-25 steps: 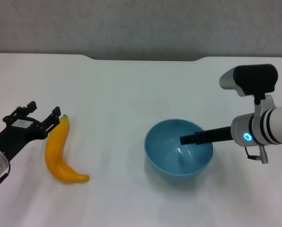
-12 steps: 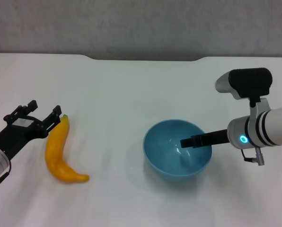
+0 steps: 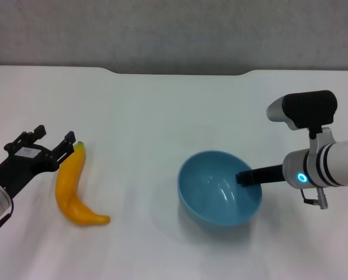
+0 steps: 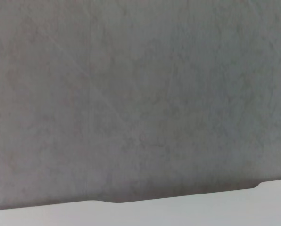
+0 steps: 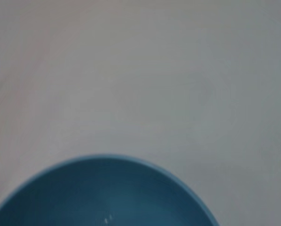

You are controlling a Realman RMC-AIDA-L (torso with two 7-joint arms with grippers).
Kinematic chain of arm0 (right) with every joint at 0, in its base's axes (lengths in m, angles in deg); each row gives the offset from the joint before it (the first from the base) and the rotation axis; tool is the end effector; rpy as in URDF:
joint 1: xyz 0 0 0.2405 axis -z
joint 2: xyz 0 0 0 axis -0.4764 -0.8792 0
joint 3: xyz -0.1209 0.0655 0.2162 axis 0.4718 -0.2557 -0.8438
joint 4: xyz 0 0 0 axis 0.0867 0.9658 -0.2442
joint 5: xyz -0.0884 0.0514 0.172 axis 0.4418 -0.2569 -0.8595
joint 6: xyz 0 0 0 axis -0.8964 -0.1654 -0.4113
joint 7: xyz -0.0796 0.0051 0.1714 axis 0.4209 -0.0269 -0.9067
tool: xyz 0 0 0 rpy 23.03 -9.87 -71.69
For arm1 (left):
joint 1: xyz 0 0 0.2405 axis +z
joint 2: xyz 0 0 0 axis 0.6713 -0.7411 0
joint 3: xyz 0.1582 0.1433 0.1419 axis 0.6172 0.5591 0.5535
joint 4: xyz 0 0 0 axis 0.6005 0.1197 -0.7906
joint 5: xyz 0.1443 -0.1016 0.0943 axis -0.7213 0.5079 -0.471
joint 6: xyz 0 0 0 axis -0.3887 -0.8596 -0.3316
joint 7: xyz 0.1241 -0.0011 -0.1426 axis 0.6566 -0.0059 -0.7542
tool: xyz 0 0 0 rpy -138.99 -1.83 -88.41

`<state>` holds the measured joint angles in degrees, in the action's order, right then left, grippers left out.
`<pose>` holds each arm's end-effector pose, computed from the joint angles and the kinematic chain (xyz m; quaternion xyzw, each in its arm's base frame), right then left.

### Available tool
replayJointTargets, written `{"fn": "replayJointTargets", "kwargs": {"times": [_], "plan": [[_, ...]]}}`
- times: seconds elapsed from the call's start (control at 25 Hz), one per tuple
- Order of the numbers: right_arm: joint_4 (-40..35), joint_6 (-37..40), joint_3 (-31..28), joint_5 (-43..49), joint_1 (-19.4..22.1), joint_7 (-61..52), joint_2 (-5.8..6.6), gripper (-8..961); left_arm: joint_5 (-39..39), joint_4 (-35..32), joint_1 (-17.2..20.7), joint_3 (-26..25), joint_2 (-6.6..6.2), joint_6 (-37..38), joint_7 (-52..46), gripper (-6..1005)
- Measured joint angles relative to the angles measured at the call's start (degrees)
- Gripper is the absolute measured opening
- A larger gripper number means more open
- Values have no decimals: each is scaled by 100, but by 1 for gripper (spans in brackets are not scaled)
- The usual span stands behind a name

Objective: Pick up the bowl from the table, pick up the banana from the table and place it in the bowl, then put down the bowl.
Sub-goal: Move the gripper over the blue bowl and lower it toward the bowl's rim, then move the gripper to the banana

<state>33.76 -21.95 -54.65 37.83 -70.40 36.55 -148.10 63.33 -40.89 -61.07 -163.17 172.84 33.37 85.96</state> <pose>0.2501 0.4221 -0.1146 -0.8338 0.4737 -0.0040 0.2835 -0.3173 0.3780 -0.0237 -0.7779 -0.2858 -0.2769 0.4863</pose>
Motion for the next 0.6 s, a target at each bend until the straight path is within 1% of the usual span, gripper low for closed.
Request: {"fn": "replayJointTargets", "kwargs": {"times": [0.08, 0.24, 0.4, 0.48, 0.6], "plan": [[-19, 58, 4, 2, 5, 0, 0, 153, 0, -2, 0, 0, 0, 0, -44, 743], [-3, 198, 6, -11, 78, 7, -4, 113, 0, -4, 0, 0, 0, 0, -90, 742], [329, 282, 8, -12, 331, 58, -3, 72, 0, 58, 0, 126, -5, 50, -178, 743], [559, 296, 7, -13, 507, 66, 7, 52, -2, 266, 15, 347, -23, 313, -299, 743], [755, 310, -16, -8, 703, 70, 27, 40, -91, 1069, 144, 802, -53, 1221, -525, 743]]}}
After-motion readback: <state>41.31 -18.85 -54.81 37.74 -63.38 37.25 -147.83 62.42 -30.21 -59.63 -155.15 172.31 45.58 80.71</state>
